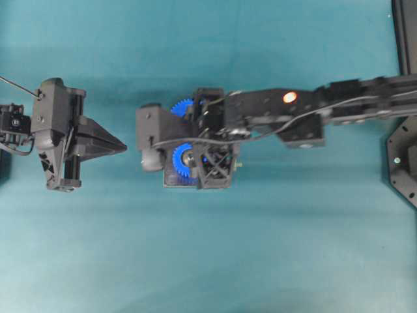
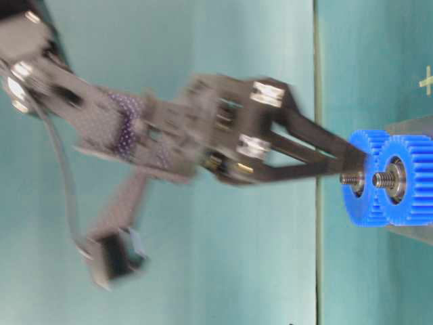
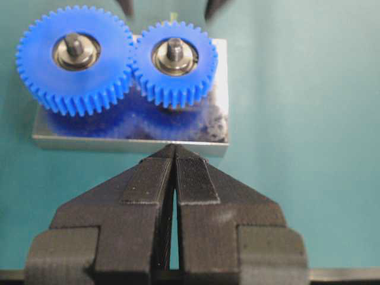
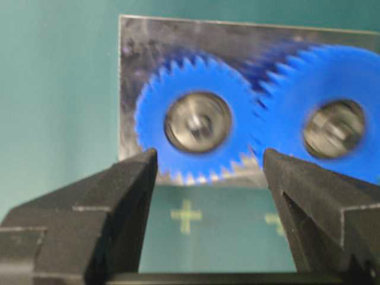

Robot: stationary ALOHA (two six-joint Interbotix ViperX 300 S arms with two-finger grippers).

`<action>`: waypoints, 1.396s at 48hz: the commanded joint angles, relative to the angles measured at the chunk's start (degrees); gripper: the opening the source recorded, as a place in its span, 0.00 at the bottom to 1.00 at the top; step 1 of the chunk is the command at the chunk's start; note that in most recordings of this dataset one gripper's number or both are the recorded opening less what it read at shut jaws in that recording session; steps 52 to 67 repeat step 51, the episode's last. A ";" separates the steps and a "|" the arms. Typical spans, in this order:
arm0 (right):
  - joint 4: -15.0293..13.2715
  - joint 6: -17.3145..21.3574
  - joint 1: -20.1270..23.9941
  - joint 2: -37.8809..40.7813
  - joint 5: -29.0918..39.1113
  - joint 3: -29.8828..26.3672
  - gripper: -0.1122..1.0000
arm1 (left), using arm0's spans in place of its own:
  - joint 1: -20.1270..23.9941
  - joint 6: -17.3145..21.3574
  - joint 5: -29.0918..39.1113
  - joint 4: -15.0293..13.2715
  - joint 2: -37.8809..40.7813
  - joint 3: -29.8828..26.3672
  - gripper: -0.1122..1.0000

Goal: Insert the washer onto the shaft.

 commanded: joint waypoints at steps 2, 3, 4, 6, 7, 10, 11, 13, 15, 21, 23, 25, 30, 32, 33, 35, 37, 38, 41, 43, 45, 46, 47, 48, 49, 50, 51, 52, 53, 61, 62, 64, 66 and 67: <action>0.00 0.35 -0.26 -4.39 -0.09 0.62 0.77 | -0.18 0.26 -0.53 0.18 -0.18 -0.62 0.10; 0.00 0.35 -0.26 -4.92 -0.26 0.88 0.76 | -0.18 0.35 -0.53 0.18 -0.18 -0.62 0.10; 0.00 0.35 -0.35 -5.45 -0.26 1.32 0.75 | -0.18 0.44 -0.53 0.18 -0.26 -0.62 0.10; -0.09 0.35 -0.44 -6.50 -0.44 2.02 0.72 | -0.18 0.44 -0.53 0.18 -0.26 -0.70 0.10; 0.00 0.35 -0.53 -7.03 -0.62 2.37 0.70 | -0.18 0.53 -0.53 0.18 -0.26 -0.62 0.10; 0.00 0.35 -0.70 -8.61 -1.49 3.78 0.64 | -0.18 0.53 -0.53 0.18 -0.35 -0.70 0.10; 0.00 0.35 -0.79 -9.49 -2.02 4.48 0.62 | -0.18 0.62 -0.53 0.18 -0.44 -0.70 0.10; 0.00 0.35 -0.88 -10.55 -2.81 5.45 0.57 | -0.18 0.88 -0.53 0.18 -0.44 -0.70 0.10; -0.09 0.44 -0.97 -11.69 -3.69 6.68 0.54 | -0.18 1.14 -0.53 0.18 -0.53 -0.79 0.10; 0.00 0.97 -1.14 -14.94 -5.98 10.20 0.47 | -0.18 2.90 -0.62 0.18 -0.88 -0.79 0.10; 0.00 1.49 -1.32 -15.91 -6.68 11.43 0.46 | -0.18 3.52 -0.70 0.18 -1.14 -0.70 0.10; 0.00 2.20 -1.41 -16.87 -7.29 12.74 0.44 | -0.18 4.04 -0.88 0.18 -1.41 -0.62 0.10; 0.00 4.48 -1.76 -19.51 -8.61 15.73 0.39 | -0.18 4.31 -0.97 0.18 -2.11 -0.53 0.10; 0.00 5.19 -1.93 -20.65 -9.32 16.79 0.37 | -0.18 4.31 -0.97 0.18 -2.29 -0.53 0.10; 0.00 5.45 -2.02 -21.27 -9.67 17.23 0.36 | -0.09 4.31 -0.97 0.18 -2.37 -0.53 0.10; 0.00 5.98 -2.11 -22.24 -10.55 18.46 0.35 | -0.09 4.31 -0.97 0.26 -2.64 -0.44 0.10; 0.00 6.15 -2.20 -23.38 -11.51 19.69 0.33 | -0.09 4.31 -0.97 0.18 -2.72 -0.35 0.10; 0.00 6.24 -2.29 -24.08 -12.04 20.39 0.32 | -0.18 4.31 -0.97 0.18 -2.90 -0.26 0.10; 0.00 6.24 -2.55 -25.93 -13.45 22.59 0.29 | -0.09 4.31 -0.97 0.18 -3.25 0.00 0.10; 0.00 6.24 -2.64 -27.60 -14.77 24.43 0.27 | -0.09 4.31 -0.97 0.18 -3.43 0.09 0.10; 0.00 6.15 -2.72 -29.09 -16.00 25.84 0.25 | -0.09 4.31 -0.97 0.18 -3.69 0.18 0.10; 0.00 6.24 -2.72 -29.88 -16.70 26.46 0.24 | -0.09 4.39 -0.97 0.18 -3.78 0.18 0.10; 0.00 6.15 -2.72 -30.59 -17.40 27.16 0.23 | -0.09 4.39 -0.97 0.18 -3.96 0.18 0.10; 0.00 6.15 -2.72 -31.29 -18.11 27.86 0.22 | -0.09 4.39 -0.97 0.18 -4.04 0.18 0.10; 0.00 6.15 -2.72 -32.08 -18.90 28.74 0.21 | 0.00 4.39 -0.97 0.18 -4.13 0.18 0.10; 0.00 6.15 -2.72 -32.87 -19.78 29.44 0.20 | -0.09 4.39 -0.97 0.18 -4.31 0.18 0.10; -0.09 6.15 -2.72 -33.66 -20.57 30.23 0.19 | -0.09 4.39 -0.97 0.18 -4.39 0.18 0.10; -0.09 6.15 -2.72 -33.66 -20.57 30.23 0.19 | -0.09 4.39 -0.97 0.18 -4.39 0.18 0.10; -0.09 6.15 -2.72 -33.66 -20.57 30.23 0.19 | -0.09 4.39 -0.97 0.18 -4.39 0.18 0.10; -0.09 6.15 -2.72 -33.66 -20.57 30.23 0.19 | -0.09 4.39 -0.97 0.18 -4.39 0.18 0.10; -0.09 6.15 -2.72 -33.66 -20.57 30.23 0.19 | -0.09 4.39 -0.97 0.18 -4.39 0.18 0.10; -0.09 6.15 -2.72 -33.66 -20.57 30.23 0.19 | -0.09 4.39 -0.97 0.18 -4.39 0.18 0.10; -0.09 6.15 -2.72 -33.66 -20.57 30.23 0.19 | -0.09 4.39 -0.97 0.18 -4.39 0.18 0.10; -0.09 6.15 -2.72 -33.66 -20.57 30.23 0.19 | -0.09 4.39 -0.97 0.18 -4.39 0.18 0.10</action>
